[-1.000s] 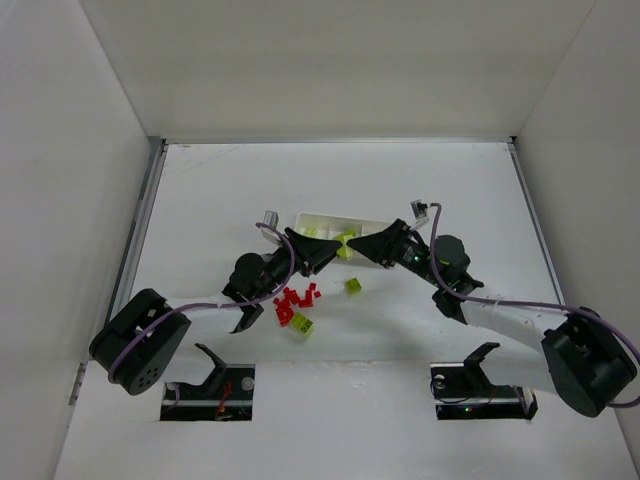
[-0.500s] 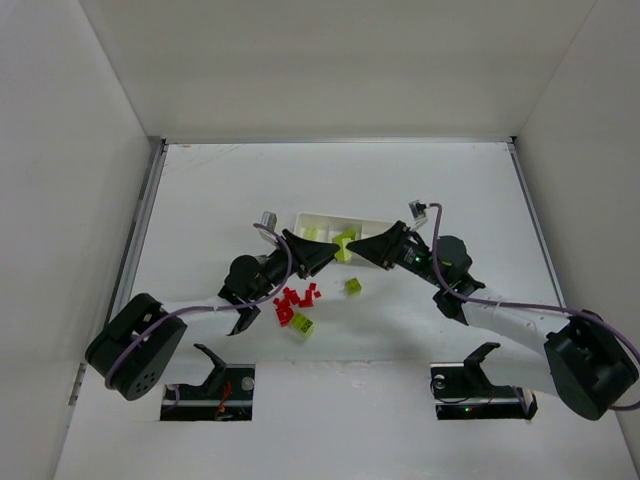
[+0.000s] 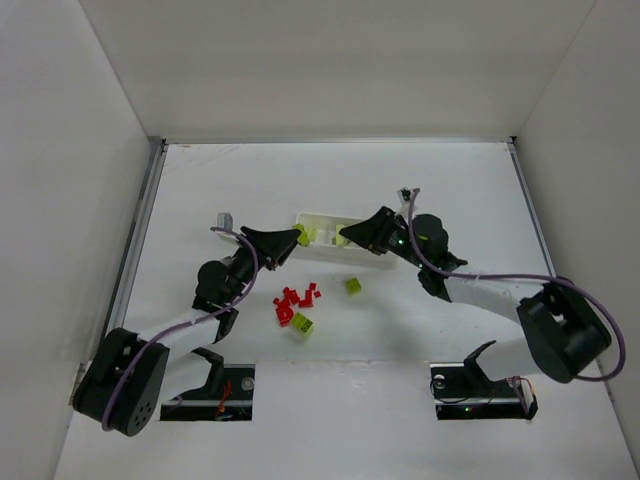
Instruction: Sort the legos into containers by color
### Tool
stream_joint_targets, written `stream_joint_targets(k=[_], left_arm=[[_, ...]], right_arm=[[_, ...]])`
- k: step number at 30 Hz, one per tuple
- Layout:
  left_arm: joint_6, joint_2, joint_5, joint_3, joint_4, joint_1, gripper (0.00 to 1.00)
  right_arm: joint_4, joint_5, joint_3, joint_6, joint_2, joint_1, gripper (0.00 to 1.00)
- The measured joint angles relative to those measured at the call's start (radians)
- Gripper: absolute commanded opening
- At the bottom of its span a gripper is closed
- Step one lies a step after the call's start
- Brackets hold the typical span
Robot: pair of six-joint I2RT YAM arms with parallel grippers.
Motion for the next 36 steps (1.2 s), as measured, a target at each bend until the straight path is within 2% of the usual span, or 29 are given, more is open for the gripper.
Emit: stream_joint_targets(k=[5,10,16,18,20,22,25,27,29,36], left_arm=[[0.008,-0.103,0.009,-0.013,-0.007,0.043,0.16],[0.040,-0.213,0.008,-0.031,-0.081,0.066,0.16],[0.099,-0.284,0.004,-0.031,-0.210,0.068,0.17],[0.120,-0.294,0.001,-0.028,-0.252,0.068,0.17],[0.142,-0.298,-0.002,-0.022,-0.292,0.064,0.17],[0.166,-0.298,-0.012,-0.013,-0.323,0.053,0.17],[0.215,-0.277,-0.045,0.023,-0.375,0.015,0.16],[0.260,-0.238,-0.074,0.067,-0.413,-0.026,0.16],[0.317,-0.190,-0.114,0.119,-0.455,-0.077,0.16],[0.542,0.031,-0.301,0.344,-0.616,-0.254,0.17]], right_arm=[[-0.134,0.087,0.218,-0.081,0.220,0.055,0.34],[-0.271,0.184,0.417,-0.156,0.385,0.102,0.37],[-0.386,0.283,0.529,-0.212,0.484,0.126,0.62],[-0.406,0.299,0.541,-0.222,0.488,0.129,0.67],[-0.412,0.311,0.541,-0.231,0.483,0.130,0.68],[-0.415,0.321,0.529,-0.239,0.464,0.130,0.65],[-0.411,0.336,0.447,-0.251,0.368,0.125,0.49],[-0.403,0.350,0.350,-0.259,0.257,0.117,0.34],[-0.383,0.365,0.250,-0.264,0.142,0.107,0.27],[-0.385,0.446,-0.049,-0.273,-0.180,0.098,0.30]])
